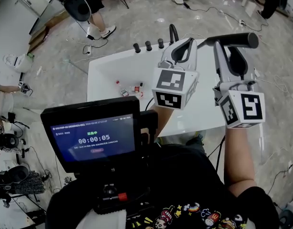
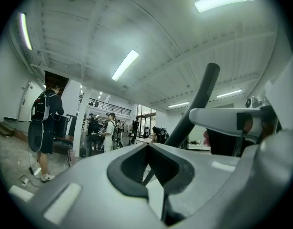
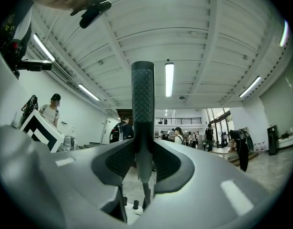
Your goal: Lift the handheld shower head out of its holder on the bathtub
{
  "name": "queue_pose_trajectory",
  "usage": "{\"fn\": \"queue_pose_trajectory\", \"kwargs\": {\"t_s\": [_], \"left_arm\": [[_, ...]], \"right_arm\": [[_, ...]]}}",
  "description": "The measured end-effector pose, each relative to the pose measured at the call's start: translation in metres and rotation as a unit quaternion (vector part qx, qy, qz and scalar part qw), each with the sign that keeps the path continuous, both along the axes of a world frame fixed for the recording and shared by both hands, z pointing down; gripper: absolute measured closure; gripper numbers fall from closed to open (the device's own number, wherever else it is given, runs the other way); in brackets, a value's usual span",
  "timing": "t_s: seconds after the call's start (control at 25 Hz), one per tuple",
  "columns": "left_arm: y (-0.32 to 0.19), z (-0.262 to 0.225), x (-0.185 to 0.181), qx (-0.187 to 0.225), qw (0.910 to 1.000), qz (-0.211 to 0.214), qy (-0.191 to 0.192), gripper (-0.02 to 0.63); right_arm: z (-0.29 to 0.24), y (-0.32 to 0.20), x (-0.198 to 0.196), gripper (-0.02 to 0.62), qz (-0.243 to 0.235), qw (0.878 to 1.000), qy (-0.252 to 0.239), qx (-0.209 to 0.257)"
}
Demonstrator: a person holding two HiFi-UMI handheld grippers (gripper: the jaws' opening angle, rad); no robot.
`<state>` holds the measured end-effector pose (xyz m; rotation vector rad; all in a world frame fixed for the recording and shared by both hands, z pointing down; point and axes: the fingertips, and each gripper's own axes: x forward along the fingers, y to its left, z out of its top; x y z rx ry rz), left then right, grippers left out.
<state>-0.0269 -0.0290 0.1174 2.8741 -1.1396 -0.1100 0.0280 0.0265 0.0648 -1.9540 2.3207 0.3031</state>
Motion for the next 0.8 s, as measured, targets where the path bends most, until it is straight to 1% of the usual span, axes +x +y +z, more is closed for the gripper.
{"fn": "queue_pose_trajectory", "kwargs": {"t_s": [0.2, 0.4, 0.56, 0.8], "left_arm": [[-0.005, 0.006, 0.002, -0.002, 1.0, -0.007, -0.006, 0.604], [-0.004, 0.015, 0.012, -0.006, 0.9998, -0.013, -0.01, 0.606], [-0.012, 0.014, 0.02, -0.01, 0.9998, -0.017, -0.01, 0.604], [-0.044, 0.0, 0.001, -0.019, 0.9997, -0.016, -0.009, 0.604]], "right_arm": [[-0.001, -0.005, 0.002, 0.456, -0.01, 1.0, 0.003, 0.004], [0.003, 0.001, 0.017, 0.456, -0.011, 1.0, 0.005, 0.007], [0.003, -0.006, 0.026, 0.456, -0.011, 1.0, 0.003, 0.002], [-0.011, -0.041, 0.007, 0.456, -0.009, 1.0, 0.003, -0.01]]}}
